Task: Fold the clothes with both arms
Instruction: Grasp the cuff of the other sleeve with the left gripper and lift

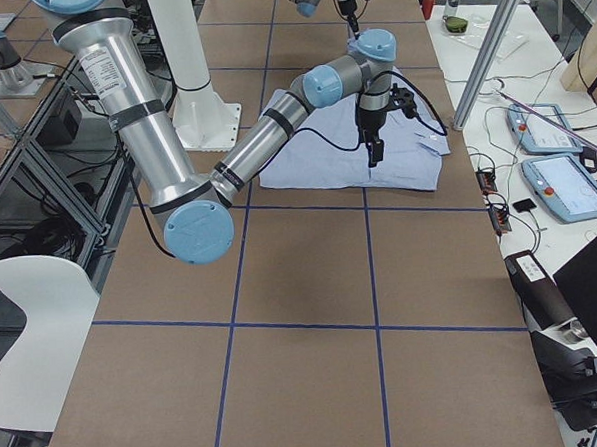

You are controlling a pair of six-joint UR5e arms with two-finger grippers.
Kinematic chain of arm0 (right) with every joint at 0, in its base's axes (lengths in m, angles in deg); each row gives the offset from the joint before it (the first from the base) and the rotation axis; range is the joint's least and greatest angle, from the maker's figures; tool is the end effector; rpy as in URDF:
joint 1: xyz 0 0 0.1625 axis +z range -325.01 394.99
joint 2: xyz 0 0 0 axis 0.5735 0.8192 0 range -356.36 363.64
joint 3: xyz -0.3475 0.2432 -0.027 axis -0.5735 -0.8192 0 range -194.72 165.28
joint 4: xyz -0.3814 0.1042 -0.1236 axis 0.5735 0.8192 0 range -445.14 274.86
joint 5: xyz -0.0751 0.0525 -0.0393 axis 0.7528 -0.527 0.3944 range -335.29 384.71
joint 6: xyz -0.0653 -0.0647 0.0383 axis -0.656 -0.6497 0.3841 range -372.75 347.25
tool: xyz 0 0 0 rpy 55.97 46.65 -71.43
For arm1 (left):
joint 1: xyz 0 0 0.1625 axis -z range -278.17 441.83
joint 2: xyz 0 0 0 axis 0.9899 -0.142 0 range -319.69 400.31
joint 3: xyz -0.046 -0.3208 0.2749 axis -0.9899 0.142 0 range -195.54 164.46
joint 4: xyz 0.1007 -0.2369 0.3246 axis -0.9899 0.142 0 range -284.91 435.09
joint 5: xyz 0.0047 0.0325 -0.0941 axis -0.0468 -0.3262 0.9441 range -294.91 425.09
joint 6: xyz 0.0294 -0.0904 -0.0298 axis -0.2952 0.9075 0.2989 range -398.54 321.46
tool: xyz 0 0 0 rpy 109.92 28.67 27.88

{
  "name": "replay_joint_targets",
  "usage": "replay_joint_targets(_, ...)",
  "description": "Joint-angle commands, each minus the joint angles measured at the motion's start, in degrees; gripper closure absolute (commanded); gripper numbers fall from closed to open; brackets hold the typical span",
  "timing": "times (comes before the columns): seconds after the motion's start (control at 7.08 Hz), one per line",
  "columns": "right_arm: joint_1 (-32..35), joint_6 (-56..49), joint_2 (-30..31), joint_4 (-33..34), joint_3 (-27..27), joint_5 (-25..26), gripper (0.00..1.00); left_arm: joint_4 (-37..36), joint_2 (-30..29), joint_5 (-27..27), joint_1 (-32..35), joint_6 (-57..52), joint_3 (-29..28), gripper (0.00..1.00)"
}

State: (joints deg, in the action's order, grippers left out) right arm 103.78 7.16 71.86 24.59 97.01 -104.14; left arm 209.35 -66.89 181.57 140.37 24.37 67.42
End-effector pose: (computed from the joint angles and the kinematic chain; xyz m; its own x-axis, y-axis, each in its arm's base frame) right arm -0.1381 -0.5520 0.3179 0.7093 -0.1962 0.6770 0.0953 0.9783 0.1838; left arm 0.2594 -0.5943 0.4701 0.5319 -0.0883 -0.8422 0.3730 0.9173 0.1394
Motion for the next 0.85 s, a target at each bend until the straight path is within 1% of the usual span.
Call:
replay_joint_targets(0.0, 0.3, -0.57, 2.61, -0.13, 1.55, 0.0, 0.0, -10.98, -6.6, 1.28, -0.26, 3.24, 3.94, 1.0)
replay_joint_targets(0.14, 0.3, -0.57, 3.41, -0.31, 2.34, -0.09, 0.0, -14.08, -11.76, 3.29, -0.61, 9.8, 3.87, 1.0)
replay_joint_targets(0.28, 0.38, -0.48, 3.5, -0.31, 2.35, 0.0, 0.0, -15.41, -15.9, 5.49, -2.01, 14.82, 3.79, 1.0)
replay_joint_targets(0.57, 0.38, -0.57, 4.11, -0.31, 2.26, 0.0, 0.0, -14.9, -22.41, 5.78, -5.51, 26.34, 3.09, 1.0)
replay_joint_targets(0.71, 0.56, -0.66, 5.16, -0.4, 2.7, -0.09, 0.0, -14.46, -27.14, 5.69, -6.58, 29.95, -0.05, 1.0)
